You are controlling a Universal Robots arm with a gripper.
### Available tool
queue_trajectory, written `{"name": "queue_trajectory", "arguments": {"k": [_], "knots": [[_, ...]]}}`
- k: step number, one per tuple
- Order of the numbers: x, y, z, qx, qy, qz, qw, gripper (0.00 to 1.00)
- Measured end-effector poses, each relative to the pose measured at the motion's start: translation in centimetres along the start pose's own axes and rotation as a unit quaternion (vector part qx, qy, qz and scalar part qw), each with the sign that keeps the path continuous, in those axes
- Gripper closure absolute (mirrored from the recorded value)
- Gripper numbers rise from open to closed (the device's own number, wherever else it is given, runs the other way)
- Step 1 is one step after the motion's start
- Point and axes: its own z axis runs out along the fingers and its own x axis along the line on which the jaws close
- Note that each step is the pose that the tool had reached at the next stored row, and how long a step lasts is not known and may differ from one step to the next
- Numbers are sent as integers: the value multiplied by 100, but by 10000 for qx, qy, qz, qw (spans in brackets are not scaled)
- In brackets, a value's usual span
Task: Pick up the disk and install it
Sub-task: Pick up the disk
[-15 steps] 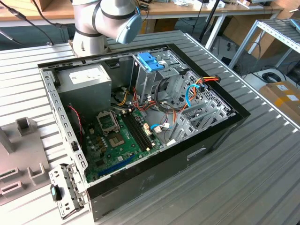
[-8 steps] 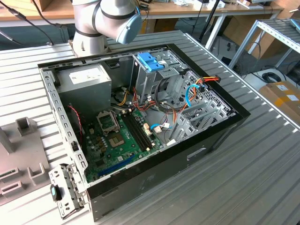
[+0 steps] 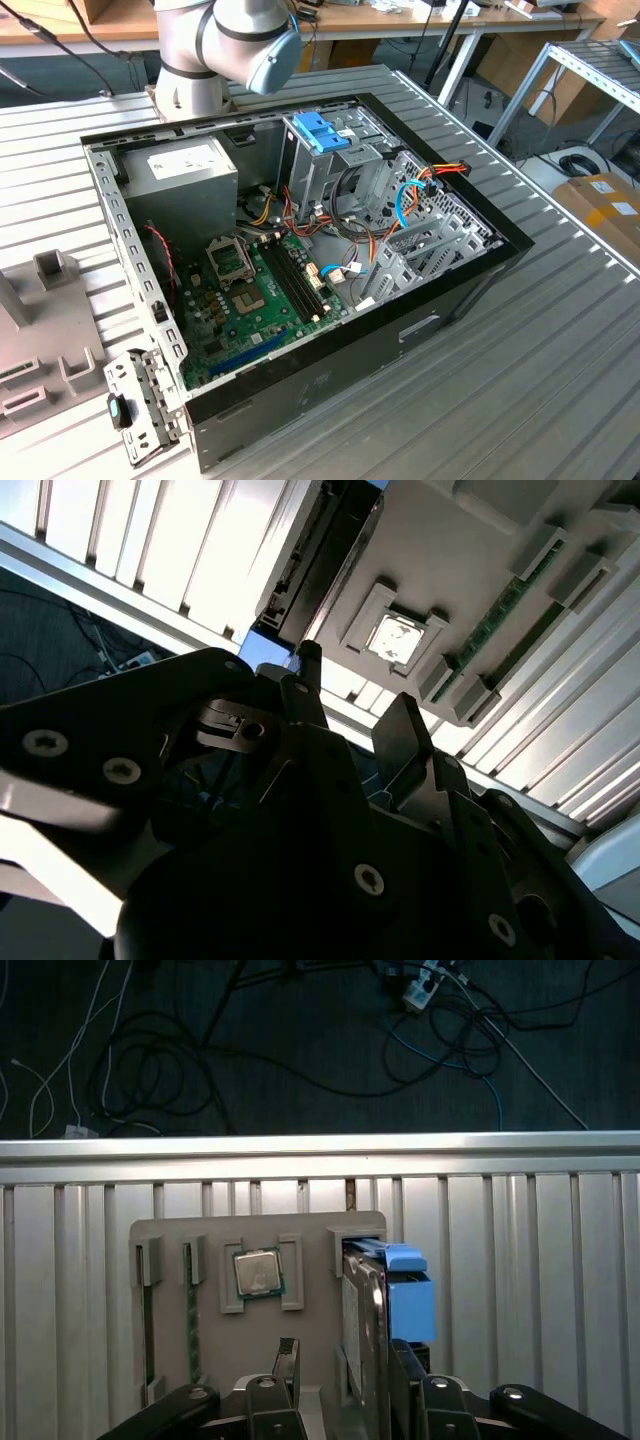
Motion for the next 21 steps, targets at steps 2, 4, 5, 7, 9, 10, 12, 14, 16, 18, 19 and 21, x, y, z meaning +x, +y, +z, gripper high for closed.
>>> {"name": "queue_trajectory", "arguments": {"k": [2, 4, 5, 7, 9, 10, 12, 14, 16, 18, 19, 21], "knots": [[-62, 1, 6, 0, 0, -1, 10000, 52], [-126, 3, 18, 0, 0, 0, 10000, 52], [-135, 4, 21, 0, 0, 0, 10000, 52], [-158, 6, 31, 0, -1, 0, 10000, 52], [-187, 9, 43, 0, -2, -1, 10000, 52], [-200, 11, 49, 0, -3, 0, 10000, 52], [-222, 19, 62, 1, -6, -1, 10000, 52], [-233, 34, 81, -1, -8, -1, 10000, 52], [-236, 45, 102, 0, -10, -1, 10000, 52], [-237, 54, 124, 0, -11, -1, 10000, 52], [-237, 57, 141, -1, -11, -1, 10000, 52], [-237, 59, 159, 0, -12, -1, 10000, 52]]}}
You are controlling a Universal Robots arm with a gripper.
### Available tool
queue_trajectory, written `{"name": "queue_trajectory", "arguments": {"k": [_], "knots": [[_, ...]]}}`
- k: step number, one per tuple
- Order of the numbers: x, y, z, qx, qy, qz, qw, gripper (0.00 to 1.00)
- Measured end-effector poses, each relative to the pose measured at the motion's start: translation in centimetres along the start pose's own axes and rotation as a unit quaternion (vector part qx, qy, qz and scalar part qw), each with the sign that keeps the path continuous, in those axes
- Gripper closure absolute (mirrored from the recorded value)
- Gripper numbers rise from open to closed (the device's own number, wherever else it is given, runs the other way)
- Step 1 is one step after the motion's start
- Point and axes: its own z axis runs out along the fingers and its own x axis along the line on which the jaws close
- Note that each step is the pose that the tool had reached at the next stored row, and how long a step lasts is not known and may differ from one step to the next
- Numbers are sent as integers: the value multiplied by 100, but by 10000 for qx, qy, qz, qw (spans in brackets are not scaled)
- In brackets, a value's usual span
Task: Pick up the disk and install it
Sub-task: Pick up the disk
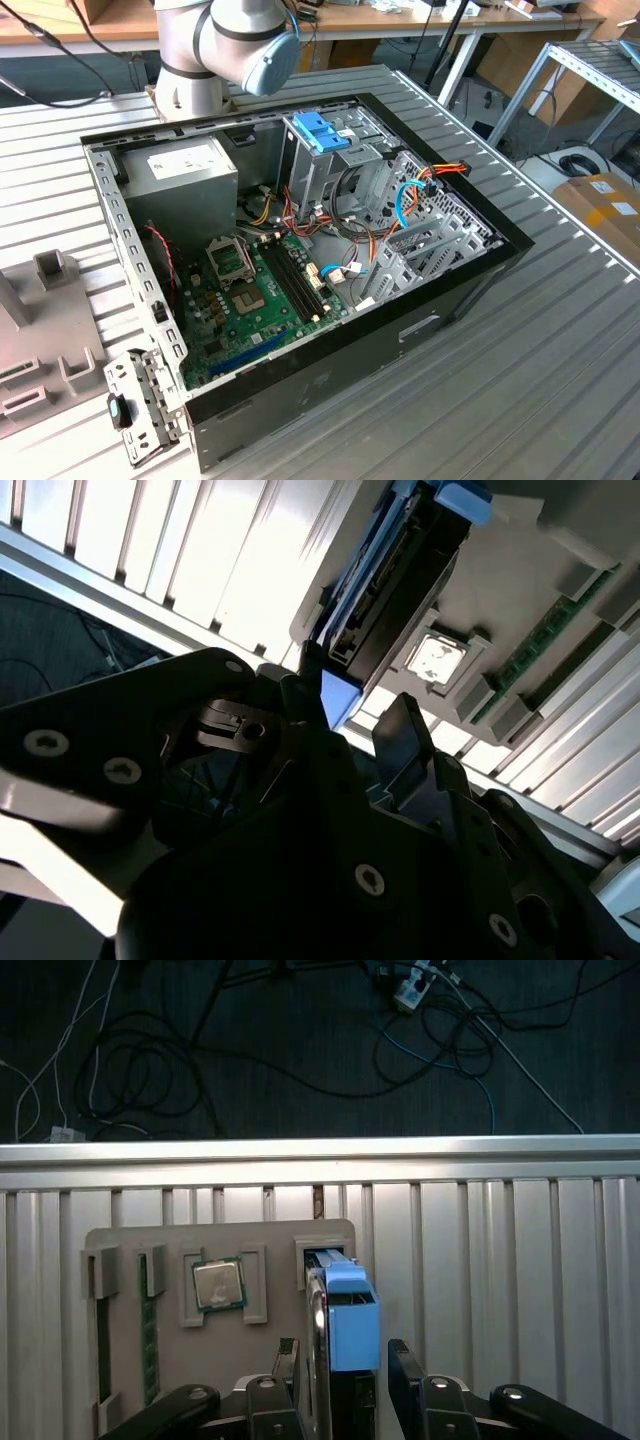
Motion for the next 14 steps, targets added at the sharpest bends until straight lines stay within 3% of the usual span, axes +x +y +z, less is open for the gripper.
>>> {"name": "queue_trajectory", "arguments": {"k": [14], "knots": [[4, 10, 96, 0, -2, 0, 10000, 52]]}}
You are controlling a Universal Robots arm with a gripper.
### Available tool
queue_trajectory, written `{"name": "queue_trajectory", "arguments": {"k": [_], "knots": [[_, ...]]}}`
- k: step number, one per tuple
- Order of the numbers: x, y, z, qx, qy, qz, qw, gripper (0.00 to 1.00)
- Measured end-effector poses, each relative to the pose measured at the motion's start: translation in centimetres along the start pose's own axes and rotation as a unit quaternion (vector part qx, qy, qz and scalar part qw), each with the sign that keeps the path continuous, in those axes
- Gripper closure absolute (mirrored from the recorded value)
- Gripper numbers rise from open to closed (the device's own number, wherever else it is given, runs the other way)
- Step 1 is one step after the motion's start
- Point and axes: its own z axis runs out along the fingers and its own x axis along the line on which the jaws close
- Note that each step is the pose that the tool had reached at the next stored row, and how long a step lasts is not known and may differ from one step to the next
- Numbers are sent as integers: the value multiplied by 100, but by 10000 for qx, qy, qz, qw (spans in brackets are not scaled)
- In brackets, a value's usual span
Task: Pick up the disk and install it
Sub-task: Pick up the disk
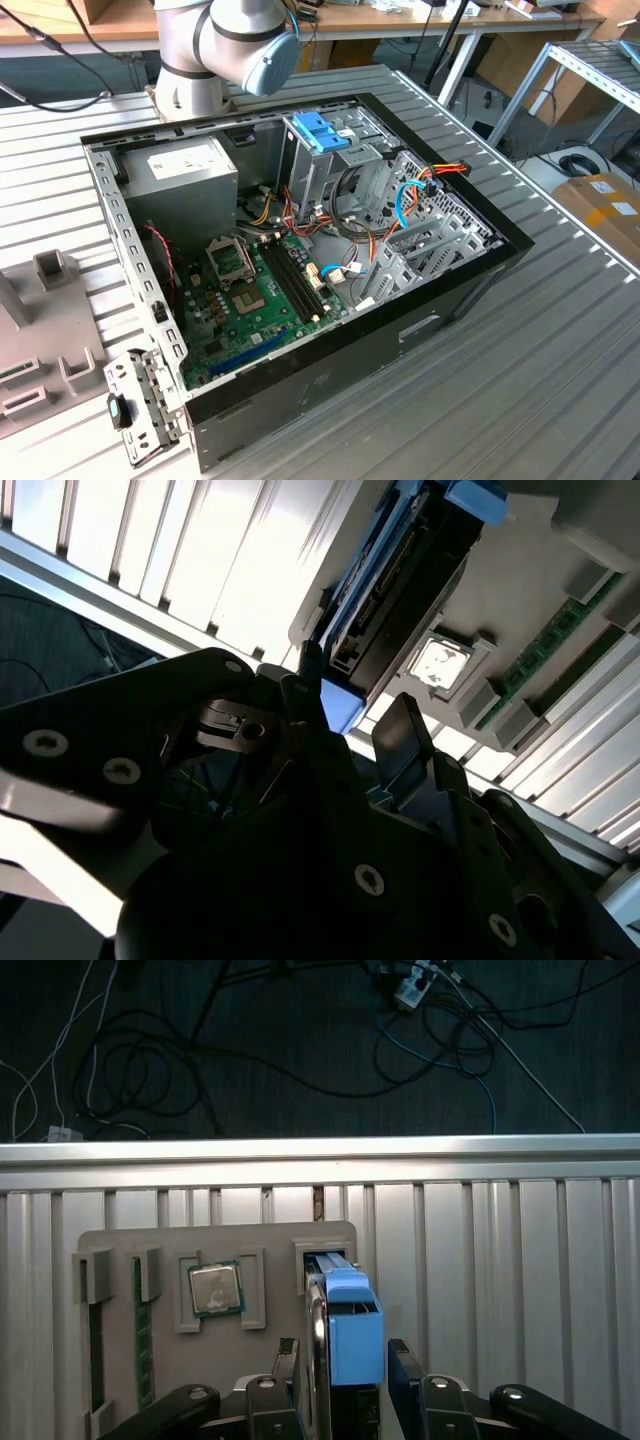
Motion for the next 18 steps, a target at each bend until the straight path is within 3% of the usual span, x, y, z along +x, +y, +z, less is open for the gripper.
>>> {"name": "queue_trajectory", "arguments": {"k": [18], "knots": [[5, 5, 98, 0, -4, 0, 10000, 52]]}}
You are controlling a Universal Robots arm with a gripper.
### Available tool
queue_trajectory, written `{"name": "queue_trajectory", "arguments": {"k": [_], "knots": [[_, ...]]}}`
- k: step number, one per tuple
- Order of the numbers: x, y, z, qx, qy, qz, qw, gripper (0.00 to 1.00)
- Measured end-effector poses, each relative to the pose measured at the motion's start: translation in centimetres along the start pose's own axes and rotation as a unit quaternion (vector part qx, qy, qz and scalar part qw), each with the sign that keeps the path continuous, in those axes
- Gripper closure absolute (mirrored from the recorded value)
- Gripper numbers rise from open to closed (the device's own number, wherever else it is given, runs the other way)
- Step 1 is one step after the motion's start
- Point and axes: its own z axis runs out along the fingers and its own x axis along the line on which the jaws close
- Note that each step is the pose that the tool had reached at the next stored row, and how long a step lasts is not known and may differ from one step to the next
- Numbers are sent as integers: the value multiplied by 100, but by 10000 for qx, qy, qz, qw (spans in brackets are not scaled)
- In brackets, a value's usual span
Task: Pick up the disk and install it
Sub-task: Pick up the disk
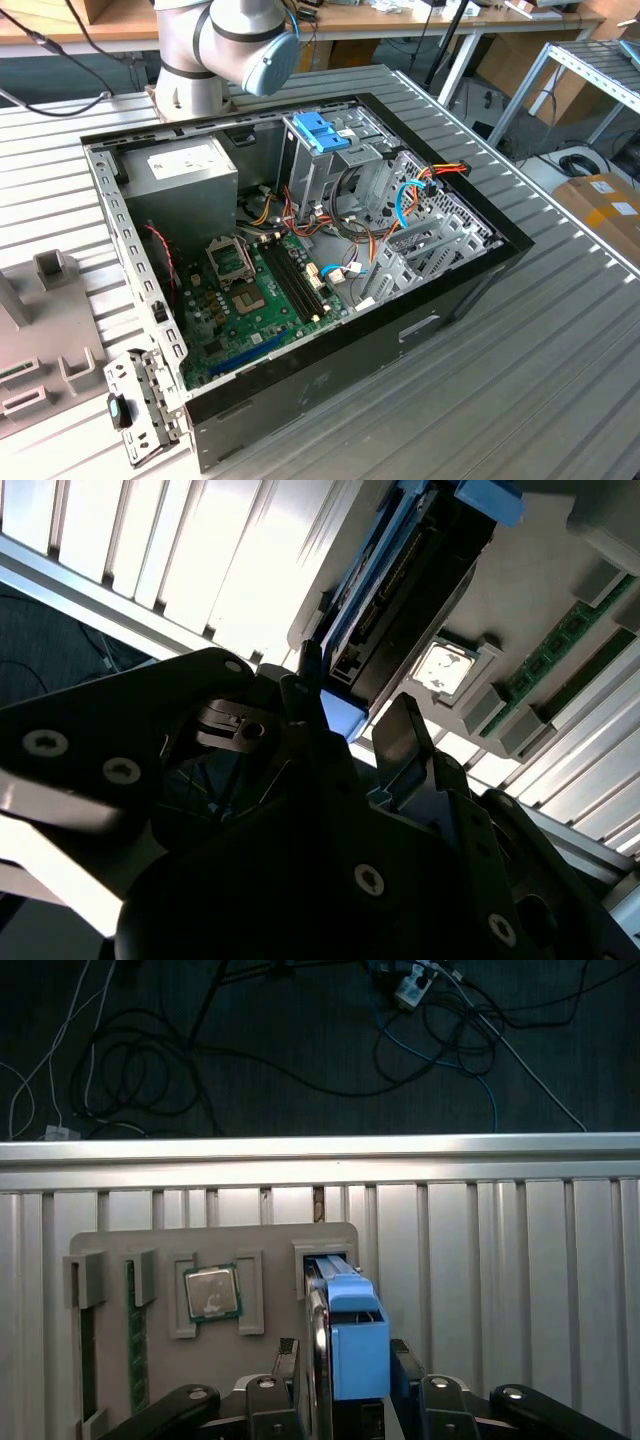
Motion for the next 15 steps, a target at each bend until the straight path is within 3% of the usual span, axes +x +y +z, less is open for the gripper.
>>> {"name": "queue_trajectory", "arguments": {"k": [15], "knots": [[5, 3, 95, 0, 0, 0, 10000, 52]]}}
